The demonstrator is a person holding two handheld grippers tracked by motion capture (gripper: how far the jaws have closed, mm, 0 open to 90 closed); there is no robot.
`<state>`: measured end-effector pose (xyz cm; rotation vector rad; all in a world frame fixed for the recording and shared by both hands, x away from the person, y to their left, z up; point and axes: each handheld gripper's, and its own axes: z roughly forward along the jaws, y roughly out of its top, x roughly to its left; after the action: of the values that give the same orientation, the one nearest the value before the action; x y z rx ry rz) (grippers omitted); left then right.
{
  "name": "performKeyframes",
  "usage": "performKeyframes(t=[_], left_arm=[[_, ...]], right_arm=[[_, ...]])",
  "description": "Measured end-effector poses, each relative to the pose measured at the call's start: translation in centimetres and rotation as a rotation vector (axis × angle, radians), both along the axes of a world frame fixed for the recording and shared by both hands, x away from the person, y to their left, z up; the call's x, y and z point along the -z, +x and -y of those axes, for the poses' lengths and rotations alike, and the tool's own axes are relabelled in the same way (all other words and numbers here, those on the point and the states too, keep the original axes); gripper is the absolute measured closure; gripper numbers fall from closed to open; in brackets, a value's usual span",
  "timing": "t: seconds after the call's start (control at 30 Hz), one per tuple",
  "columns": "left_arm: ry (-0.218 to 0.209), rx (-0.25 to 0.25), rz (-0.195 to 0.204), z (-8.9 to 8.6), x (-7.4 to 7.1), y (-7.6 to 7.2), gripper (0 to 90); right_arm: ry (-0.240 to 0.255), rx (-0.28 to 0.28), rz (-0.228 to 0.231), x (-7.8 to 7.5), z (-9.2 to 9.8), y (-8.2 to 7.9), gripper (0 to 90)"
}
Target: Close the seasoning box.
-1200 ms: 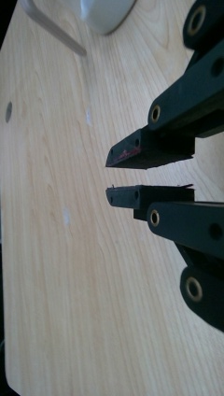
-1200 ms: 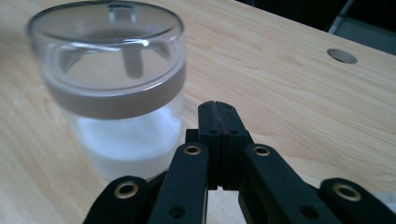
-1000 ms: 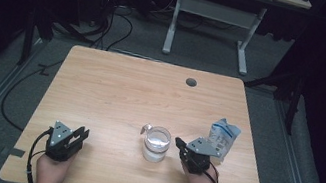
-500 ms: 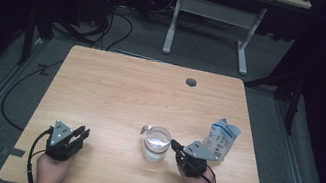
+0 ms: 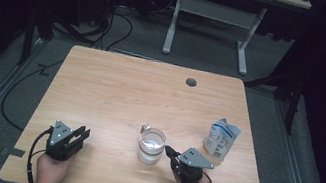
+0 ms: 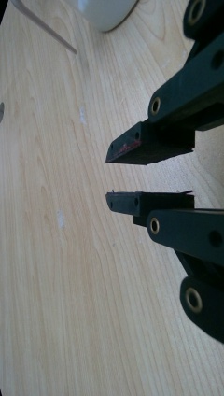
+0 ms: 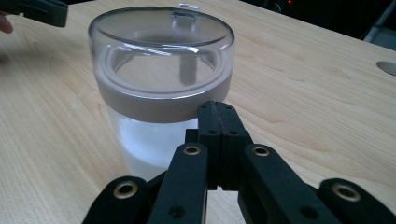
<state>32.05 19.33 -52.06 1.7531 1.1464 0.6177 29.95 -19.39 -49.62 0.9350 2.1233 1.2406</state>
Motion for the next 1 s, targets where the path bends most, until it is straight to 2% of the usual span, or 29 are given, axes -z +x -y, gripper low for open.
performKeyframes(t=[0.67,1.0], left_arm=[[0.008,0.016,0.001,0.3,0.0,0.0,74.3],[0.008,0.019,0.000,0.4,0.0,0.0,74.3]], right_arm=[[-0.003,-0.119,0.011,0.0,-3.5,-1.7,89.7],[0.001,-0.144,0.012,0.0,-4.3,-1.8,88.8]])
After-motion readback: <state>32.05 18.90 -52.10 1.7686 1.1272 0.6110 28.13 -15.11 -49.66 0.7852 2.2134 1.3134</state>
